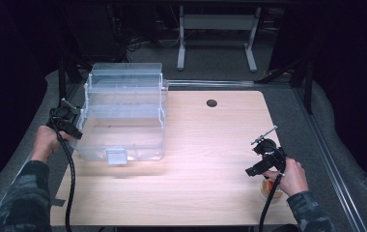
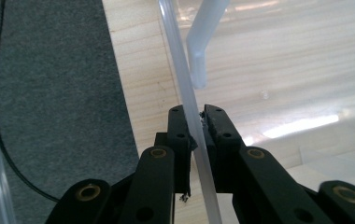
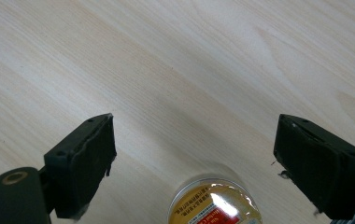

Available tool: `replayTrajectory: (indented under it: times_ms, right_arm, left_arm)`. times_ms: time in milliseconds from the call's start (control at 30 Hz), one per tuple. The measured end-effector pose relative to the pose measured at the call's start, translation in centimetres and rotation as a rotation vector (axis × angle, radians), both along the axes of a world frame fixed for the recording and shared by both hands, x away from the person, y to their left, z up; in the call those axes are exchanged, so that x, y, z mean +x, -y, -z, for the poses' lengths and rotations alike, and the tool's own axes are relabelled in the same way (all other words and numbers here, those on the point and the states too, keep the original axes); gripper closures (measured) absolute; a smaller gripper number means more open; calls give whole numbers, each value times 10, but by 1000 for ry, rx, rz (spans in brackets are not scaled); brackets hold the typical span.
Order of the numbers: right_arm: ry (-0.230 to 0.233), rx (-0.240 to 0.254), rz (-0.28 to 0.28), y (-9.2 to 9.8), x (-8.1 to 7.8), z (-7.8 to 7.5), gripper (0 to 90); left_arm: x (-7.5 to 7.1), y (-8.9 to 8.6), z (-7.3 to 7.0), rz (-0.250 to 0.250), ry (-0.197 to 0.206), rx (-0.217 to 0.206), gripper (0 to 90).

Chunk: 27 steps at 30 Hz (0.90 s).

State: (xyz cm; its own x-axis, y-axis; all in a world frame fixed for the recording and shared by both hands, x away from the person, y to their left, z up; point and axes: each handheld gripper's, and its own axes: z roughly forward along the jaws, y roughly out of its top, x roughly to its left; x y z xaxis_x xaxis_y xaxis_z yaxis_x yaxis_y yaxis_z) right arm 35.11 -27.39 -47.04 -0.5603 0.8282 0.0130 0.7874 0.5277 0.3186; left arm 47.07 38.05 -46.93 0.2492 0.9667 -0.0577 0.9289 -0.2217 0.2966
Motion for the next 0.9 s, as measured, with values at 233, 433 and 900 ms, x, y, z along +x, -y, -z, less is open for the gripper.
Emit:
replayTrajectory:
  times_ms: [233, 433, 900]
  right_arm:
    - [4, 5, 5, 2, 0, -2, 123]
    - [5, 10, 10, 3, -1, -3, 124]
    - [-1, 2, 11, 4, 0, -3, 125]
  left_arm:
    - [-2, 4, 0, 19, 11, 1, 810]
    - [-5, 8, 1, 57, 17, -10, 801]
    - [-5, 26, 0, 103, 13, -2, 793]
